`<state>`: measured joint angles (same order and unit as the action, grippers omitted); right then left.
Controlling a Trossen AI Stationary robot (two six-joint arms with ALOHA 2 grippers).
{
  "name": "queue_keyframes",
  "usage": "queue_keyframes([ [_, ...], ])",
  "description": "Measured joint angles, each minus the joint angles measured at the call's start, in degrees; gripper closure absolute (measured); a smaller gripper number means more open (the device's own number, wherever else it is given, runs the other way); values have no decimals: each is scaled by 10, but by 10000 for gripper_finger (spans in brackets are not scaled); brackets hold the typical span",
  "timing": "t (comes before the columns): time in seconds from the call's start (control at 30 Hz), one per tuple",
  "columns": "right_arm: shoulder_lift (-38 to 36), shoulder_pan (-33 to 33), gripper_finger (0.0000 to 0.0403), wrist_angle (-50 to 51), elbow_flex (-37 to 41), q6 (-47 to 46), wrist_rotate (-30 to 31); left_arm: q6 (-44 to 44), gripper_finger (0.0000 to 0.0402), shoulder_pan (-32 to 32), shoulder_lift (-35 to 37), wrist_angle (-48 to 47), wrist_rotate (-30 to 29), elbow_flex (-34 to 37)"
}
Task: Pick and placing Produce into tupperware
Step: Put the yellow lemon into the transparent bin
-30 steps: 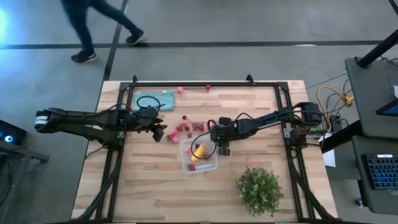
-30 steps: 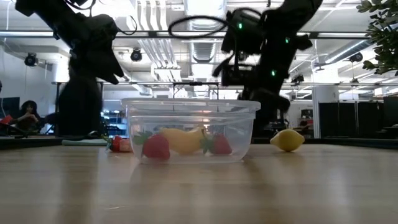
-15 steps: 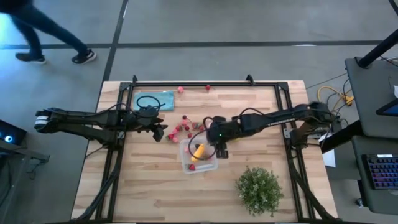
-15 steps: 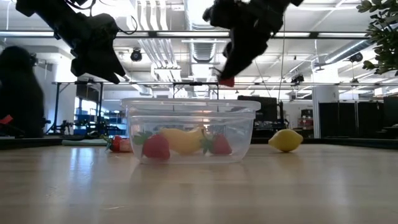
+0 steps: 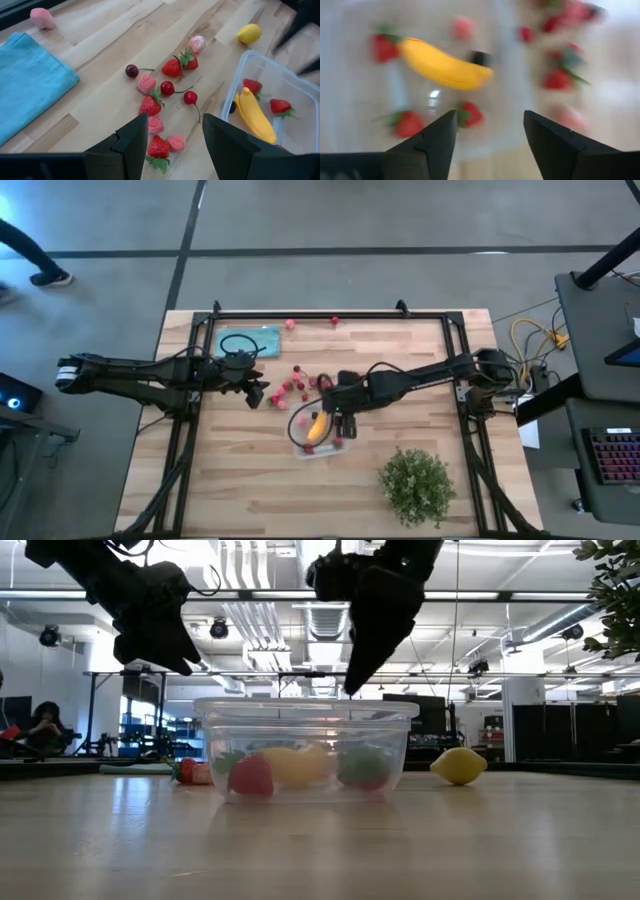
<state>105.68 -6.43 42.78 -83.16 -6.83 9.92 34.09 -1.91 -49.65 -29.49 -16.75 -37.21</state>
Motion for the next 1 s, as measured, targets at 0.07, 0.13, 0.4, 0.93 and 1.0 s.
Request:
queue_keyframes([
  [0.07,-11,8,166,30,0,-34,24,0,228,0,0,0,0,0],
  [0.13,-20,19,157,57,4,-65,23,-2,228,0,0,0,0,1],
  [0.4,-52,52,138,109,87,-150,-58,-4,228,0,0,-1,3,1],
  [0.93,-57,53,115,39,216,-196,-39,-20,228,0,-1,-3,3,3],
  [1.0,-57,53,113,27,233,-207,-39,-20,228,0,-1,-3,3,3],
])
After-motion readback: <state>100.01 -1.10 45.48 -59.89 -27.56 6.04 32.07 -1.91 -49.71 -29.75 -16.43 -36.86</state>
